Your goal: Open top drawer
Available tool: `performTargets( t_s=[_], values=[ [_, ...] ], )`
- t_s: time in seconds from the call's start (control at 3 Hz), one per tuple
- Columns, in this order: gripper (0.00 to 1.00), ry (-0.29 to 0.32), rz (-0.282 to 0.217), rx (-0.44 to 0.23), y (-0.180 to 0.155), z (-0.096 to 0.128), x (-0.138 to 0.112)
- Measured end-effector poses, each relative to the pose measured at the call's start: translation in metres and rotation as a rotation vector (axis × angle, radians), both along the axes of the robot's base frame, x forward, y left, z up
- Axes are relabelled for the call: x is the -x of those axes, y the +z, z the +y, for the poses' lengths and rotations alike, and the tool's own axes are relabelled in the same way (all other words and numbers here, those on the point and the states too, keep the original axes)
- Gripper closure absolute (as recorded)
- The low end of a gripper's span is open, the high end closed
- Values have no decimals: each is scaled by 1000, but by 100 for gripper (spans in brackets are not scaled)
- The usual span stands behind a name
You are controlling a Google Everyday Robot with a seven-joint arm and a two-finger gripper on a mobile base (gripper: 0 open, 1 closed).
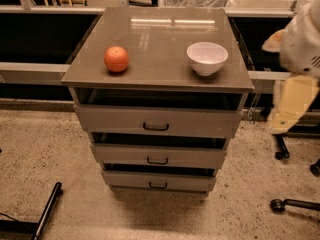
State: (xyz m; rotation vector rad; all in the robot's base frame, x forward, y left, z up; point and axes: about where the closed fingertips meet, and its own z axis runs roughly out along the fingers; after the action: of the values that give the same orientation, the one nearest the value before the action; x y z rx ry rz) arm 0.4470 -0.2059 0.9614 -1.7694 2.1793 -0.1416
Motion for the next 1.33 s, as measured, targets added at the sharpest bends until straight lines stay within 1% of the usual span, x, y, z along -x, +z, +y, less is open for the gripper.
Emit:
performTargets(
  t_s=[0.33,0.67,1.0,1.33],
  values=[
    [0,136,-6,41,-73,22,-14],
    [0,252,-21,-4,-161,44,-47],
    [0,245,-39,-3,-153,45,-49],
    [0,284,-12,-4,-179,51,-57]
  ],
)
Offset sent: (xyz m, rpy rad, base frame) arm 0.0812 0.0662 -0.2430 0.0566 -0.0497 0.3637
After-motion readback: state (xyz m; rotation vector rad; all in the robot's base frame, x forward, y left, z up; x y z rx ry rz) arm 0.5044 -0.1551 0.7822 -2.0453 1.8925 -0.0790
